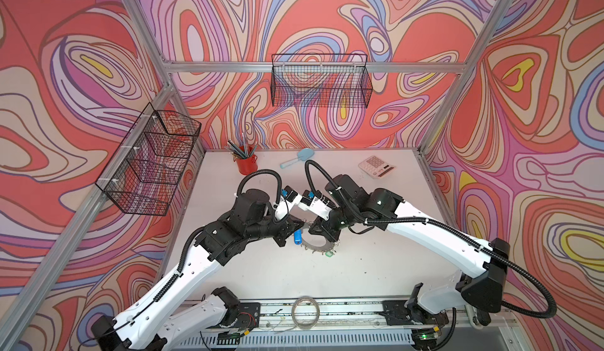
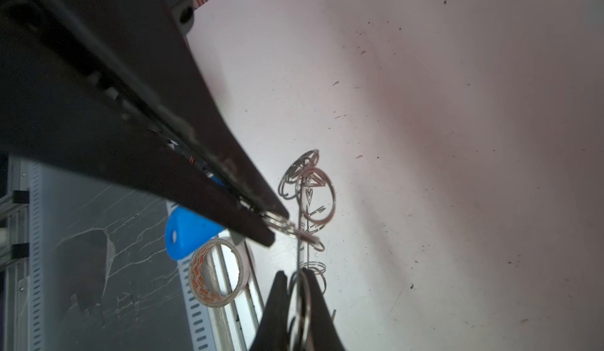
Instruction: Put the keys on the keyring
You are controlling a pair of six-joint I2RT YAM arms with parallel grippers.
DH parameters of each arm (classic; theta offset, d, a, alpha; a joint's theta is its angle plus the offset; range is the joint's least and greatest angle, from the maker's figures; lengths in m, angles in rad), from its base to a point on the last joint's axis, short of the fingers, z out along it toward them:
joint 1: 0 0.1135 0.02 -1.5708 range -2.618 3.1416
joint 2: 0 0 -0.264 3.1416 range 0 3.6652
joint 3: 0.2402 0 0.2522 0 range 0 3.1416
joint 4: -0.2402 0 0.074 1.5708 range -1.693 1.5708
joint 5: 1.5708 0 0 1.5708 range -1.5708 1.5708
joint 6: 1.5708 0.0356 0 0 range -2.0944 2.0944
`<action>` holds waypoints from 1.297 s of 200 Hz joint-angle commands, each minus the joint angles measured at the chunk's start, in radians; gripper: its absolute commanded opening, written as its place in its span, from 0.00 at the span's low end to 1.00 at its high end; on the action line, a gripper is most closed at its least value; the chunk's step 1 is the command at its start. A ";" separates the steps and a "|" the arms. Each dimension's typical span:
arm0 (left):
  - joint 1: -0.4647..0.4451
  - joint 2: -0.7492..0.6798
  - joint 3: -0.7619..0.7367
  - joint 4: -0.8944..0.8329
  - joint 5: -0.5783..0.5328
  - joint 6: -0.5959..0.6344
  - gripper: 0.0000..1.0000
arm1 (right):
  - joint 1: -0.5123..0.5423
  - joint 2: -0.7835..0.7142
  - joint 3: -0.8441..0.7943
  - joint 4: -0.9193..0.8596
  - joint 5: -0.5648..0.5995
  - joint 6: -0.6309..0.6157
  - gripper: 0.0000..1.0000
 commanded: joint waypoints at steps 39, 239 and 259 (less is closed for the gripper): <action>-0.007 -0.008 0.045 0.096 0.066 -0.135 0.30 | 0.005 -0.046 -0.007 0.159 0.133 -0.022 0.00; -0.162 0.107 0.230 -0.102 -0.437 -0.042 0.44 | 0.014 -0.061 -0.048 0.253 0.249 0.148 0.00; -0.170 0.130 0.230 -0.084 -0.462 0.017 0.44 | 0.016 -0.063 -0.047 0.250 0.240 0.160 0.00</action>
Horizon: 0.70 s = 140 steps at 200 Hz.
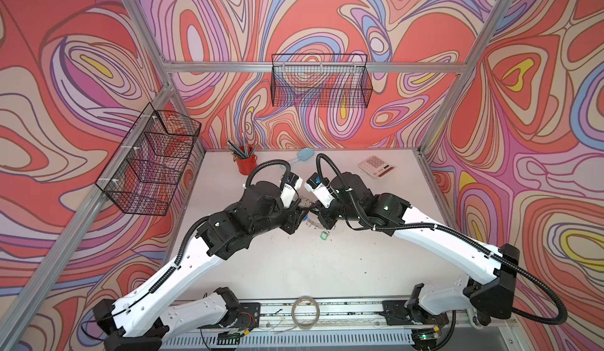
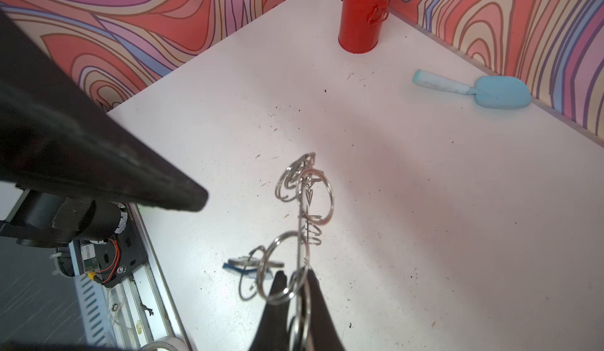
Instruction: Put the keys on the keyring
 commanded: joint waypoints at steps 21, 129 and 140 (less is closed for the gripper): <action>-0.013 0.030 0.004 0.043 -0.058 0.160 0.44 | 0.009 -0.012 0.015 0.017 -0.015 0.030 0.00; -0.014 0.038 -0.034 0.099 -0.074 0.187 0.43 | 0.010 -0.007 0.022 0.014 -0.028 0.035 0.00; -0.014 0.026 -0.050 0.104 -0.057 0.185 0.44 | 0.011 -0.010 0.019 0.018 -0.029 0.035 0.00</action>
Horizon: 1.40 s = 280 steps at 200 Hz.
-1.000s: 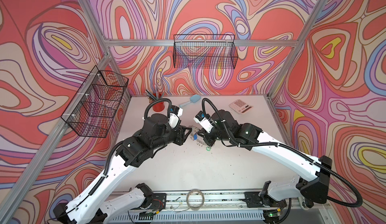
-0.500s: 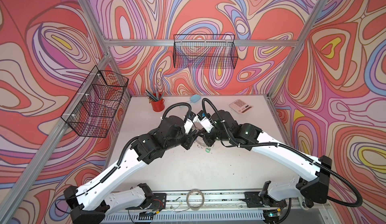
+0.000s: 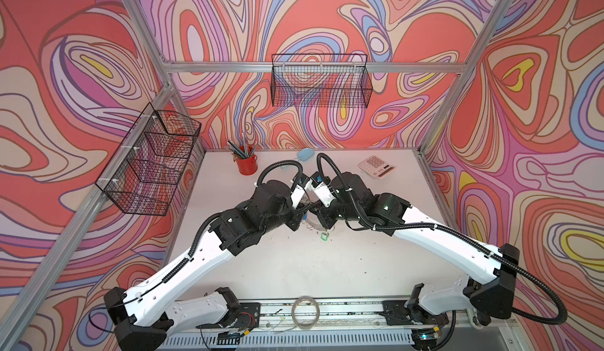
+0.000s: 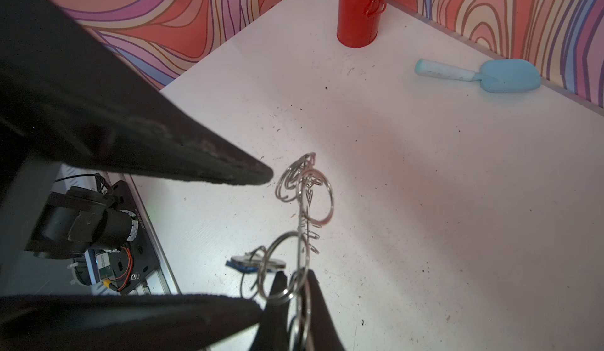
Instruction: Put the keys on the keyring
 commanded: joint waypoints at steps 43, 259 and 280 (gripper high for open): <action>-0.005 -0.009 -0.029 0.012 0.051 0.024 0.44 | 0.010 -0.009 0.024 0.018 -0.030 -0.020 0.00; 0.002 -0.049 -0.060 0.071 -0.138 -0.050 0.41 | 0.015 -0.021 0.016 0.029 -0.032 -0.013 0.00; 0.008 -0.065 -0.072 0.066 -0.143 -0.058 0.41 | 0.014 -0.021 0.018 0.027 -0.031 -0.015 0.00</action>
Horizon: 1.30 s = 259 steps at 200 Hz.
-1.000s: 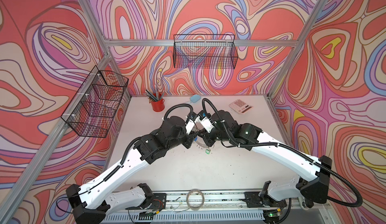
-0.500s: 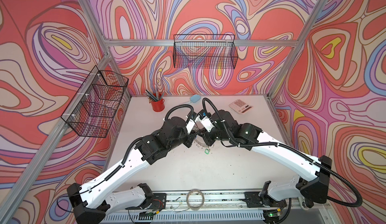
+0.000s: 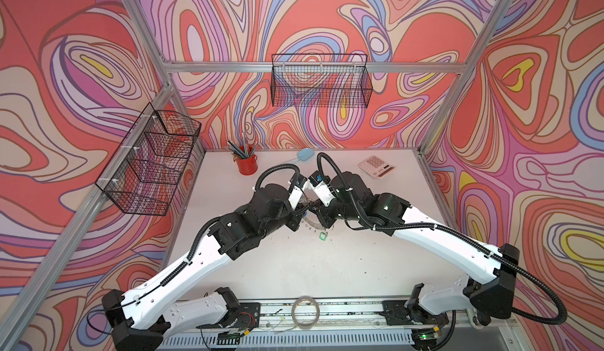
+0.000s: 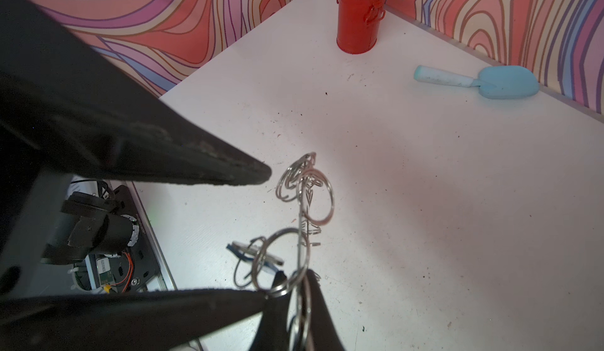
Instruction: Put the keys on the keyring
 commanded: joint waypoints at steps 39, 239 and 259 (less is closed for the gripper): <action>0.050 -0.041 -0.023 0.003 -0.040 -0.040 0.41 | 0.014 -0.025 0.019 0.015 -0.039 -0.018 0.00; 0.382 -0.047 -0.101 0.144 0.831 -0.509 0.41 | 0.016 -0.111 -0.143 0.210 -0.017 -0.059 0.00; 0.382 -0.045 -0.098 0.146 0.831 -0.503 0.41 | 0.017 -0.117 -0.147 0.223 -0.021 -0.059 0.00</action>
